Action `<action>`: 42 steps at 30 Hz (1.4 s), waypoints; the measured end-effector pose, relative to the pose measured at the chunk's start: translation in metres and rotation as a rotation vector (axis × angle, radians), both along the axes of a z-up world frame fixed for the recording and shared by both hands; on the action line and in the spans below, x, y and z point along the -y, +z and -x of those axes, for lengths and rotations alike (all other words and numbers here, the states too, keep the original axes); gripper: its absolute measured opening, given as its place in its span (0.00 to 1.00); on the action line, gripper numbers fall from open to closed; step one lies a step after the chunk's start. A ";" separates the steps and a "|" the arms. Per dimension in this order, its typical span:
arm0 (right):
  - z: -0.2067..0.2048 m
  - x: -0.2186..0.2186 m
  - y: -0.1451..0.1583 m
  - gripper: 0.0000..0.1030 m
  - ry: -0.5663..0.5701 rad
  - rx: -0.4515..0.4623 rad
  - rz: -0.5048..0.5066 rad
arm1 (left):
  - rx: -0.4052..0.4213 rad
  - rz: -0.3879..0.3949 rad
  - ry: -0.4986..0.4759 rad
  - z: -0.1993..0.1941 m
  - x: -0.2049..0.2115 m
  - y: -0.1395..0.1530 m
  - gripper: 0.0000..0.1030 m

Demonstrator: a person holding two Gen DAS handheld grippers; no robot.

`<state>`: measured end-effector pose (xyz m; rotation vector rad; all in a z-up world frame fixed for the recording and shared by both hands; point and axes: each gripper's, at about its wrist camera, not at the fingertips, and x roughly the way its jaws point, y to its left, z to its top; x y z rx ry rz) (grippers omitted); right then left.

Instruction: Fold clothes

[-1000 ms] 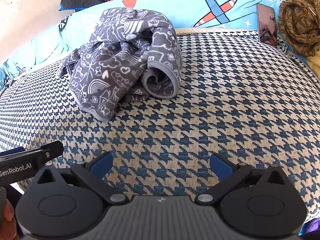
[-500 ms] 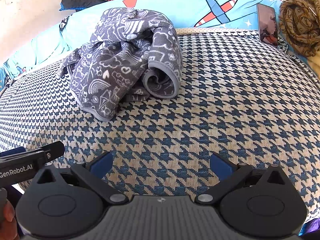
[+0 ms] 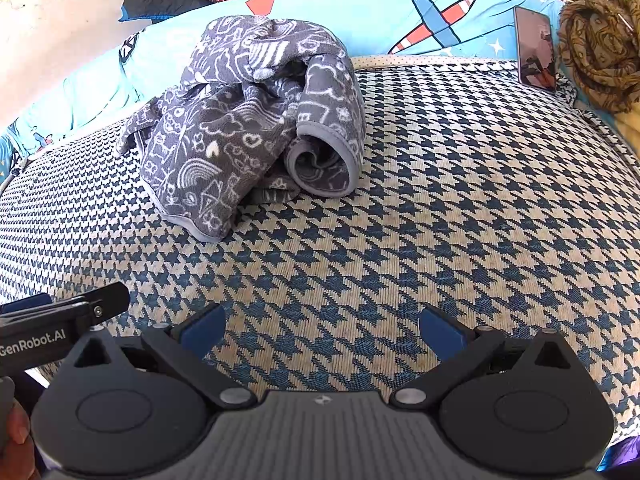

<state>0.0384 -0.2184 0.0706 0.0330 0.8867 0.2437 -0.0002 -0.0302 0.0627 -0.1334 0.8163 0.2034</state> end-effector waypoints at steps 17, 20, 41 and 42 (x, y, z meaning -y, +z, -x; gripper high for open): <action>0.000 0.002 0.000 1.00 -0.003 -0.002 -0.004 | -0.002 -0.005 -0.004 0.001 0.000 0.001 1.00; -0.001 0.002 0.000 1.00 -0.003 -0.002 -0.006 | -0.003 -0.006 -0.005 0.001 0.000 0.001 1.00; -0.001 0.002 0.000 1.00 -0.010 0.000 -0.011 | -0.005 -0.020 -0.006 0.001 0.002 0.003 1.00; -0.001 0.002 0.000 1.00 -0.011 0.000 -0.011 | -0.005 -0.020 -0.006 0.001 0.002 0.003 1.00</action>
